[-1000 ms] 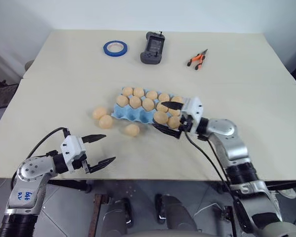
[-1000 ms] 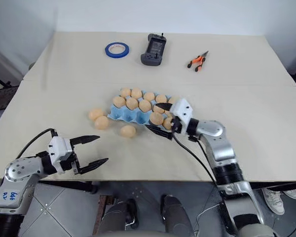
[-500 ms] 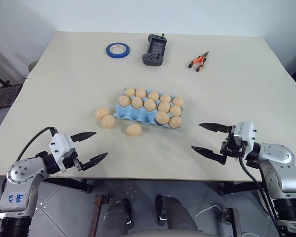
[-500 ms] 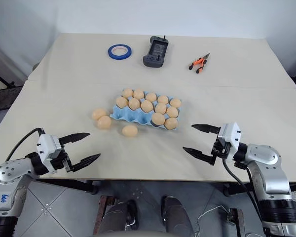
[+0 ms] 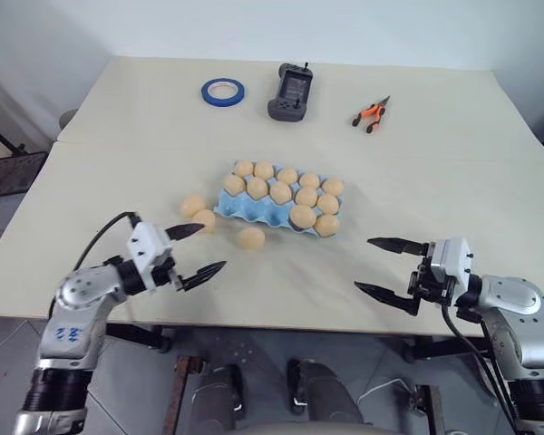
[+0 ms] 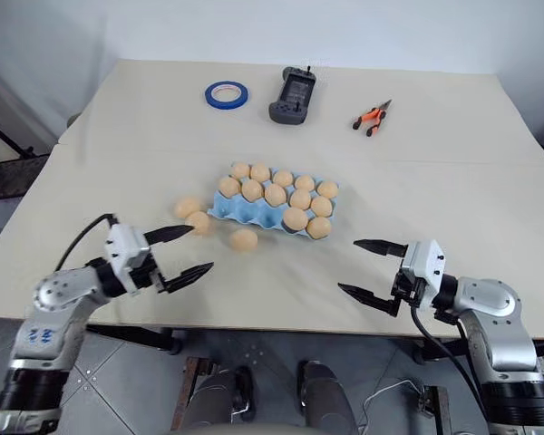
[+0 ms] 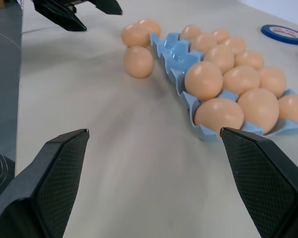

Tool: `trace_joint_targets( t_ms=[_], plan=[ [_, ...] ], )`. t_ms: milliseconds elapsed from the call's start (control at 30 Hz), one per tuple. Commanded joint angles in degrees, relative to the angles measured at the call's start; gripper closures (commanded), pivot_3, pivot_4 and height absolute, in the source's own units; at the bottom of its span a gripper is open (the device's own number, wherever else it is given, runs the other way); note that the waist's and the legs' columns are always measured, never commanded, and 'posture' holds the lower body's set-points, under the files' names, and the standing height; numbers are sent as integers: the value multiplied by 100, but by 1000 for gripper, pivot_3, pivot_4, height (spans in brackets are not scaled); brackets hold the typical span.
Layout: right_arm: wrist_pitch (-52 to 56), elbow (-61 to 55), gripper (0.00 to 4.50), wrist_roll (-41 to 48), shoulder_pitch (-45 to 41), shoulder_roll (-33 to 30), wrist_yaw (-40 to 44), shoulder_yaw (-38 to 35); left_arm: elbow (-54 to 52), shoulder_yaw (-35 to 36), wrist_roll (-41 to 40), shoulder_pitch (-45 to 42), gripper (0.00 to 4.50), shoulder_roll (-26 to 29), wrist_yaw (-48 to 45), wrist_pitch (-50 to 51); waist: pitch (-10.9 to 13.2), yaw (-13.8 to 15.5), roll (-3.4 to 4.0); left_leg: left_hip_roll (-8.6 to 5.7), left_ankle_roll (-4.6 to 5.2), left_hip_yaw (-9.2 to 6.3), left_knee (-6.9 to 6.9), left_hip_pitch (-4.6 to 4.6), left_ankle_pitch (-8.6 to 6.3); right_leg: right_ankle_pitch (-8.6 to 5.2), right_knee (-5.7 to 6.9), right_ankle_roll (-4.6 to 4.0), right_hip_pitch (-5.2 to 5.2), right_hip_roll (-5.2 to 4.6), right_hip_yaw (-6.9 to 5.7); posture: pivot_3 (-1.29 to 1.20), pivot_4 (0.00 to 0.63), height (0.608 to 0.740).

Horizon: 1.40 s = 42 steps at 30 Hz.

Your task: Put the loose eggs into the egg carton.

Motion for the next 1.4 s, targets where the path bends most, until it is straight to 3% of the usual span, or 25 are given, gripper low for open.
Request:
trace_joint_targets(
  t_ms=[33, 300, 467, 700, 800, 967, 1200, 1267, 1400],
  plan=[
    [2, -341, 69, 25, -37, -23, -120, -2, 410, -402, 407, -405, 0, -289, 276, -32, 0, -3, 0, 1, 0, 0, 3, -1, 0, 3, 2, 6, 0, 3, 0, 0, 150, 740],
    [146, -699, 69, 75, 13, 82, -471, 44, 1605, -955, 1199, -1261, 0, -980, 957, -69, 1, 15, -1, 7, 2, -12, 48, -5, -1, 15, 30, 27, 1, 14, -6, 0, 150, 740],
    [169, -813, 69, 72, 63, 118, -608, 52, 1718, -961, 1239, -1366, 0, -1163, 1043, -110, 0, 33, -1, 6, 14, -11, 67, -19, -4, 14, 27, 26, 1, 11, -5, 0, 150, 740],
    [239, -919, 0, 65, 169, 197, -764, 105, 1167, -738, 968, -1104, 2252, -940, 755, -156, 1, 88, -1, 8, 15, -12, 63, -20, -4, 14, 29, 26, -2, 11, -6, 0, 150, 740],
    [248, -916, 0, 57, 189, 197, -781, 117, 917, -637, 674, -1141, 2739, -898, 505, -145, 0, 120, -1, 10, 14, -13, 64, -26, -4, 14, 30, 25, -8, 12, -9, 0, 150, 740],
    [259, -908, 0, 40, 178, 220, -823, 155, 1109, -668, 686, -1756, 2739, -1118, 577, -155, 1, 175, -1, 4, 17, -14, 72, -37, -3, 8, 23, 14, -7, 7, -9, 0, 150, 740],
    [289, -981, 0, 25, 144, 273, -975, 175, 2474, -899, 1113, -2705, 2739, -1677, 930, -384, 1, 149, -2, -4, 37, -10, 81, -40, -3, 18, 18, 33, -4, 3, -5, 0, 150, 740],
    [295, -1001, 0, 21, 133, 282, -1013, 185, 2832, -937, 1161, -2882, 2739, -1787, 900, -491, 1, 130, -2, -3, 38, -10, 81, -40, -3, 44, 18, 78, -6, 6, -6, 0, 150, 740],
    [307, -1095, 0, 24, 160, 300, -1103, 207, 3418, -966, 1221, -3218, 1532, -1975, 877, -763, 2, 133, -3, 2, 37, -13, 80, -44, -3, 58, 19, 103, -12, 14, -12, 0, 150, 740]
  ],
)
